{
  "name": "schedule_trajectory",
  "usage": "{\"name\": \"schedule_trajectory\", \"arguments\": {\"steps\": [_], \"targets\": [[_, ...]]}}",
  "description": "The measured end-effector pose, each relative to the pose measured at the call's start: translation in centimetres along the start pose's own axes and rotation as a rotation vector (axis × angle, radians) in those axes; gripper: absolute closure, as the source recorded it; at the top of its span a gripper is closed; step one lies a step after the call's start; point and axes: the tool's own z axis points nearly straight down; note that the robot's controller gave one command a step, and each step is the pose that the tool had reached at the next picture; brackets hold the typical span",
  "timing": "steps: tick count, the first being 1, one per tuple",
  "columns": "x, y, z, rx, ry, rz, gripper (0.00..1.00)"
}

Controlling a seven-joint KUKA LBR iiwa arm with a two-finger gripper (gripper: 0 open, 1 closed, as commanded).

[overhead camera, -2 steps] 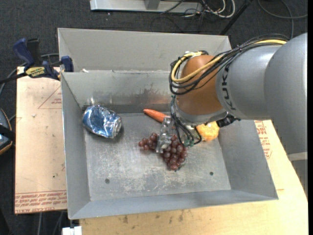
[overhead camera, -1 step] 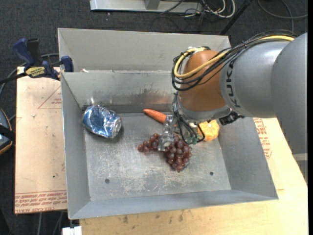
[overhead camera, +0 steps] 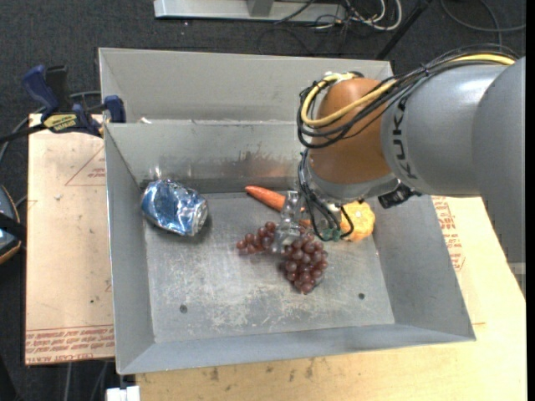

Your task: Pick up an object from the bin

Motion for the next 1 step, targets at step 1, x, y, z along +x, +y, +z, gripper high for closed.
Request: {"name": "schedule_trajectory", "arguments": {"steps": [1], "targets": [[0.01,-0.01,-1.13,0.000,0.000,0.000,1.00]]}}
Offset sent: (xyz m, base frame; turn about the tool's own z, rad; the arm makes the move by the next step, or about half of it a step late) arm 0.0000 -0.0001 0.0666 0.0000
